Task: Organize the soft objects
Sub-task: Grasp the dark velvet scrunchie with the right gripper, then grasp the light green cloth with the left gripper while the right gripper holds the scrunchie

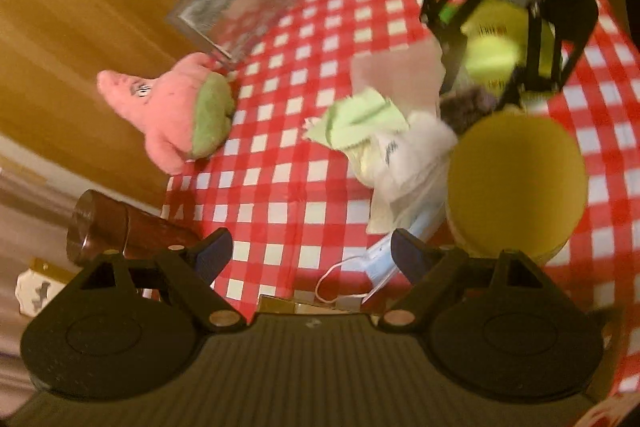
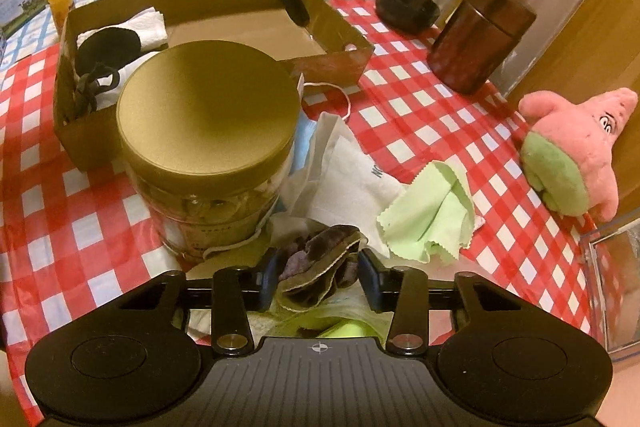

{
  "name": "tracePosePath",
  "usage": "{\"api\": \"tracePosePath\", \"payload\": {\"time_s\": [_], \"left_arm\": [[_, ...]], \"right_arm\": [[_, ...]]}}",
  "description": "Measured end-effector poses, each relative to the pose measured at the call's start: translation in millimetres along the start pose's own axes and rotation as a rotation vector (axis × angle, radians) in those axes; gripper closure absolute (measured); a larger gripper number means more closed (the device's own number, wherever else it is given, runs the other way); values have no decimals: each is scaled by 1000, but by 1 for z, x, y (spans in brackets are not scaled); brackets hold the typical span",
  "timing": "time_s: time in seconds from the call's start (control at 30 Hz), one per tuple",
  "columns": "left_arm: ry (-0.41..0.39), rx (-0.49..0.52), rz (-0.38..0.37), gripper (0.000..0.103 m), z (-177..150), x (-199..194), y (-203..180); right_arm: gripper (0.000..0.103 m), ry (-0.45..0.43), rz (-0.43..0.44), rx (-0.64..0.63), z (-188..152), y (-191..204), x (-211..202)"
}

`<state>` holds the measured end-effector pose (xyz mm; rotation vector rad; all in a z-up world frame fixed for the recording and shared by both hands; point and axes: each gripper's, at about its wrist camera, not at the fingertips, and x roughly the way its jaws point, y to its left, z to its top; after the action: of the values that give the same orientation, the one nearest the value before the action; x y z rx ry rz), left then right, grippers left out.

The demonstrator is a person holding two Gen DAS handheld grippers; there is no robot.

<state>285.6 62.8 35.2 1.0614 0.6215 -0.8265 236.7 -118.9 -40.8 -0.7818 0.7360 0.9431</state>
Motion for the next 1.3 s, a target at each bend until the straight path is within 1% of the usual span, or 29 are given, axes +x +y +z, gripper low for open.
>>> {"api": "tracePosePath", "payload": {"time_s": [0.07,0.1,0.17,0.27,0.37,0.43,0.53,0.63,0.77,0.8,0.87,1.03,1.17,1.27,1.3], "left_arm": [[7,28,-7,18,-1,9,1],[10,40,-15,18,-1,13,2],[17,77,-19,18,0,23,2],[39,136,-26,18,3,37,1],[40,169,-43,18,6,48,2],[41,173,-53,18,9,55,5],[39,149,-67,18,17,65,14],[8,122,-85,19,27,73,19],[-14,126,-112,22,44,88,15],[-15,126,-118,24,48,92,14],[-12,116,-134,25,55,104,13],[20,77,-208,26,75,133,14],[17,40,-248,26,90,153,13],[37,35,-275,32,96,166,10],[49,43,-282,37,98,170,7]], "right_arm": [[70,1,1,1,0,-1,0],[73,0,2,3,-1,-1,0],[82,-7,1,5,-1,-2,-2],[85,-27,6,26,-2,-6,-10],[86,-68,0,63,-1,-14,-25],[86,-99,-13,98,-1,-23,-36],[86,-138,-35,160,0,-41,-52],[86,-157,-71,205,-3,-60,-62],[86,-153,-112,259,-10,-83,-67],[86,-147,-124,264,-11,-87,-66],[86,-139,-131,282,-16,-93,-66],[86,-129,-146,316,-27,-105,-63],[86,-133,-149,340,-35,-109,-60],[86,-132,-147,355,-41,-111,-57],[86,-132,-147,358,-42,-111,-57]]}}
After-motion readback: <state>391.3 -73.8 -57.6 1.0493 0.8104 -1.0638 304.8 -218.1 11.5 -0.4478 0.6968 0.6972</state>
